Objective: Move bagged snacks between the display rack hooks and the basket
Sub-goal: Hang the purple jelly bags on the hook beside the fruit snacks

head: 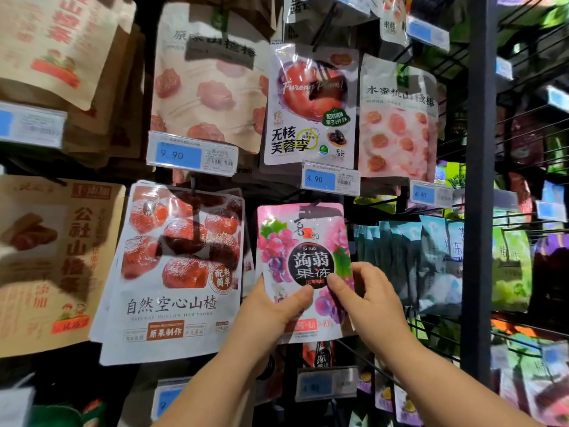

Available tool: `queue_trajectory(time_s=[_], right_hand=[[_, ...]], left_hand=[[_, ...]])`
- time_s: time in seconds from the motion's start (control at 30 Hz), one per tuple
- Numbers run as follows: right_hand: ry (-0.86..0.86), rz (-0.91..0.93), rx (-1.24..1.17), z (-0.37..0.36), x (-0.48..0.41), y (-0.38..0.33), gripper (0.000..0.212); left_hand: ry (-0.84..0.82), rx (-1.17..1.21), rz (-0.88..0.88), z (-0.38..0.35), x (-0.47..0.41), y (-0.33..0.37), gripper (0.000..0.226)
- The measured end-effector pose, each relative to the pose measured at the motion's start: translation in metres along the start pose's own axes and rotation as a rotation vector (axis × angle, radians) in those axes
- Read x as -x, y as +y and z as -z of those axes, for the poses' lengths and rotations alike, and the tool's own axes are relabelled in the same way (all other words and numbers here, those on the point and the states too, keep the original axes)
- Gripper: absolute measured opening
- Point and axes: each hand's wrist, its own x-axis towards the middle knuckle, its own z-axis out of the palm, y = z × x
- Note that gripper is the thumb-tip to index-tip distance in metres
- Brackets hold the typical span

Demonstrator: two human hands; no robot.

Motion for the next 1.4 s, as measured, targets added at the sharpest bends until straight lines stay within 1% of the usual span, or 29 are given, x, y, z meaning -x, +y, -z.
queue_trajectory(time_s=[0.03,0.07,0.13,0.17,0.2,0.3,0.33,0.37,0.4,0.5,0.57,0.67,0.77,0.93,1.0,1.13,1.27,1.4], right_hand=[[-0.014,-0.026,-0.043,0.000,-0.001,0.002,0.023],[-0.036,-0.050,-0.081,-0.001,-0.001,0.004,0.027],[-0.065,-0.086,-0.113,-0.002,-0.003,0.008,0.043],[-0.062,-0.091,-0.120,-0.002,-0.004,0.009,0.047],[-0.053,-0.090,-0.130,-0.002,-0.005,0.011,0.047],[-0.012,-0.075,-0.149,0.000,-0.005,0.009,0.040],[-0.001,-0.066,-0.160,0.001,-0.004,0.008,0.037],[0.006,-0.062,-0.169,0.001,-0.003,0.008,0.035],[0.009,-0.056,-0.178,0.001,-0.002,0.007,0.034],[0.020,-0.058,-0.202,0.000,-0.005,0.004,0.035],[0.026,-0.076,-0.204,-0.002,-0.009,0.004,0.040],[0.028,-0.108,-0.182,-0.004,-0.016,0.006,0.049],[0.036,-0.123,-0.162,-0.006,-0.023,0.010,0.052],[0.015,-0.127,-0.134,-0.010,-0.031,0.015,0.056],[0.008,-0.124,-0.116,-0.011,-0.032,0.021,0.058],[-0.073,-0.114,-0.118,-0.019,-0.027,0.029,0.067],[-0.150,-0.107,-0.139,-0.025,-0.023,0.029,0.075],[-0.168,-0.091,-0.085,-0.030,-0.032,0.030,0.075]], left_hand=[[0.001,-0.022,-0.002,-0.001,-0.002,0.000,0.028],[0.005,-0.045,-0.009,-0.001,-0.003,0.000,0.029],[0.030,-0.107,-0.034,-0.004,-0.006,0.001,0.028],[0.053,-0.149,-0.047,-0.005,-0.008,0.002,0.031],[0.075,-0.199,-0.057,-0.006,-0.010,0.002,0.038],[0.131,-0.349,-0.082,-0.009,-0.012,0.004,0.070],[0.145,-0.365,-0.087,-0.010,-0.011,0.004,0.078],[0.152,-0.358,-0.091,-0.010,-0.010,0.003,0.080],[0.155,-0.340,-0.106,-0.011,-0.010,0.004,0.077],[0.158,-0.296,-0.136,-0.012,-0.009,0.006,0.056],[0.166,-0.288,-0.132,-0.014,-0.012,0.007,0.054],[0.180,-0.298,-0.133,-0.016,-0.016,0.009,0.065],[0.192,-0.338,-0.135,-0.017,-0.021,0.010,0.088],[0.203,-0.398,-0.215,-0.023,-0.021,0.009,0.103],[0.206,-0.458,-0.241,-0.026,-0.021,0.007,0.104],[0.183,-0.610,-0.202,-0.028,-0.027,0.002,0.091],[0.200,-0.628,-0.125,-0.024,-0.041,-0.005,0.086],[0.226,-0.624,-0.085,-0.024,-0.055,-0.010,0.086]])
